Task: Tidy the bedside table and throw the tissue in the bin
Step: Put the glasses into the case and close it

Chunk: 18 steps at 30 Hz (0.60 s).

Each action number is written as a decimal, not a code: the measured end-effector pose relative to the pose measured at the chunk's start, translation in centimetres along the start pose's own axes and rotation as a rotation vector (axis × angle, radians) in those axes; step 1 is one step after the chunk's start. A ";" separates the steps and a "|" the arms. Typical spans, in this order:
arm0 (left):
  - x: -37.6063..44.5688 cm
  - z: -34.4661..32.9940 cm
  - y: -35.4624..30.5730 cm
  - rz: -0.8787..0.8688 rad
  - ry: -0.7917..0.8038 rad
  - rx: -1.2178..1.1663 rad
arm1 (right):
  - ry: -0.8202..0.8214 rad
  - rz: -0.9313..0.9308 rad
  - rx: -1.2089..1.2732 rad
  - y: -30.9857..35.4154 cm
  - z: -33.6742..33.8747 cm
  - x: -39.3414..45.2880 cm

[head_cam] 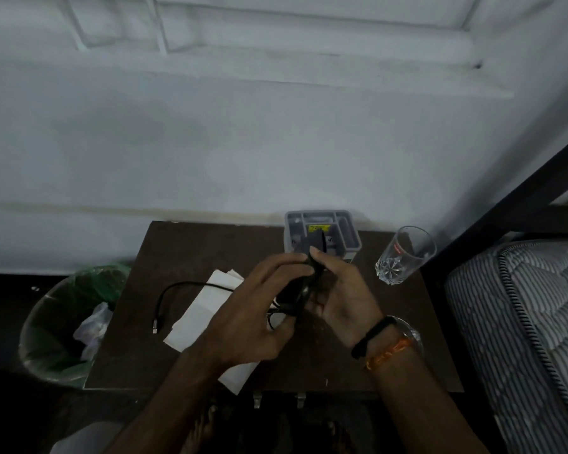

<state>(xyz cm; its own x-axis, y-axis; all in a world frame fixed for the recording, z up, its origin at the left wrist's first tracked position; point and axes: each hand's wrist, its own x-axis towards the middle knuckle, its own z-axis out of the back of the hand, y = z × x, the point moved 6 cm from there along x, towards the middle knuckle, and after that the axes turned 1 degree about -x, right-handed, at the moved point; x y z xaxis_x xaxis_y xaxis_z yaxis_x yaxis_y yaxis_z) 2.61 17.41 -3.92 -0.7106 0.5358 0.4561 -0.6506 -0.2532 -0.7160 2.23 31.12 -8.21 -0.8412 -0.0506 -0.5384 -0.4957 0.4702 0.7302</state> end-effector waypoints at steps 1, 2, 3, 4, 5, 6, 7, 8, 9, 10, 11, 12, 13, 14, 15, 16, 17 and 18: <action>-0.1 0.2 0.0 0.026 -0.004 -0.063 | 0.037 0.016 0.036 0.3 -0.3 -0.1; -0.2 0.5 0.1 0.062 -0.022 -0.141 | 0.085 0.036 0.064 0.7 -0.6 -0.2; -0.2 0.8 0.3 0.113 -0.069 -0.226 | 0.131 0.062 0.062 1.0 -0.8 -0.2; -0.3 1.3 0.9 0.190 -0.152 -0.316 | 0.166 0.095 0.029 1.4 -1.0 -0.3; -0.4 1.7 1.9 0.307 -0.255 -0.411 | 0.188 0.136 -0.031 1.7 -1.1 -0.3; -0.7 1.9 3.1 0.453 -0.353 -0.522 | 0.198 0.187 -0.110 2.0 -1.1 -0.3; -1.0 1.8 4.2 0.601 -0.409 -0.658 | 0.202 0.239 -0.196 2.3 -1.1 -0.3; -1.3 1.3 5.1 0.724 -0.403 -0.800 | 0.204 0.289 -0.288 2.4 -1.2 -0.3; -1.3 0.7 5.4 0.792 -0.361 -0.913 | 0.199 0.345 -0.387 2.6 -1.2 -0.3; -1.0 0.1 5.3 0.804 -0.311 -0.977 | 0.179 0.419 -0.500 2.9 -1.1 -0.4; -0.7 -0.2 5.0 0.787 -0.275 -1.009 | 0.154 0.498 -0.630 3.2 -1.0 -0.5; -0.6 -0.2 4.7 0.763 -0.260 -1.008 | 0.134 0.569 -0.762 3.3 -1.0 -0.6; -0.5 -0.1 4.5 0.746 -0.261 -0.996 | 0.121 0.622 -0.864 3.2 -1.1 -0.6; -0.5 0.0 4.5 0.740 -0.271 -0.990 | 0.111 0.658 -0.923 3.3 -1.1 -0.6; -0.5 0.1 4.6 0.742 -0.282 -1.000 | 0.099 0.677 -0.943 3.3 -1.2 -0.8; -0.6 0.3 4.7 0.746 -0.293 -1.017 | 0.085 0.700 -0.958 3.5 -1.3 -0.9; -0.7 0.5 4.9 0.748 -0.307 -1.034 | 0.063 0.741 -0.983 3.7 -1.3 -1.1; -0.9 0.6 5.1 0.751 -0.320 -1.048 | 0.034 0.793 -1.030 4.0 -1.3 -1.3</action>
<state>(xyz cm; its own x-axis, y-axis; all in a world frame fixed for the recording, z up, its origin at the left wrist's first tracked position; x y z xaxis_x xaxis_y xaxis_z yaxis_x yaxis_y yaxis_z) -0.24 15.13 -7.61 -0.9294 0.2915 -0.2263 0.3354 0.4115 -0.8475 1.07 31.92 -4.07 -0.9773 -0.1018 0.1859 0.2117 -0.5058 0.8363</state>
